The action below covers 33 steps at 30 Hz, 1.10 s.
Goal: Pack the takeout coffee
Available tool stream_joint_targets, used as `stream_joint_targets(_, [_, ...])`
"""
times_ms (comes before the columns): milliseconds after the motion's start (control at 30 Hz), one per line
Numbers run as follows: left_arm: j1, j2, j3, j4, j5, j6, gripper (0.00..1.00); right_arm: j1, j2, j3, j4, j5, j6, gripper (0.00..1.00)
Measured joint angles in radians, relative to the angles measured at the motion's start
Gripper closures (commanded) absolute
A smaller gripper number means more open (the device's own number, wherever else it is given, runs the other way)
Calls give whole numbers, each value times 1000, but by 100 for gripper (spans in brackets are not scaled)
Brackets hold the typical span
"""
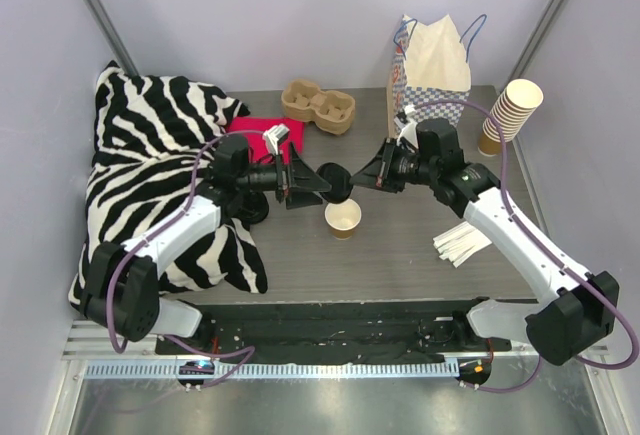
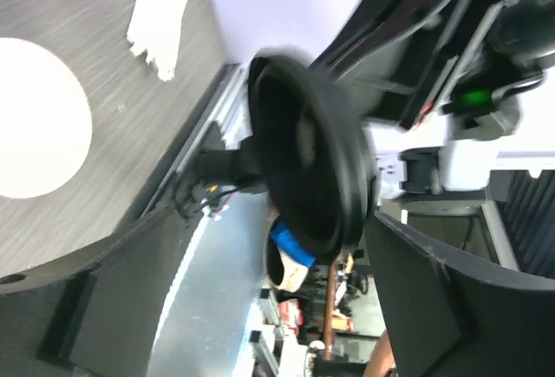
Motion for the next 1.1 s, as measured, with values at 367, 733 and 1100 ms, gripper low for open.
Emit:
stream_joint_targets(367, [209, -119, 82, -518, -134, 421, 0, -28, 140, 206, -316, 136, -345, 99])
stream_joint_targets(733, [229, -359, 108, -709, -354, 678, 0, 22, 348, 349, -475, 188, -567, 99])
stream_joint_targets(1100, [229, -344, 42, -679, -324, 681, 0, 131, 444, 418, -550, 224, -686, 99])
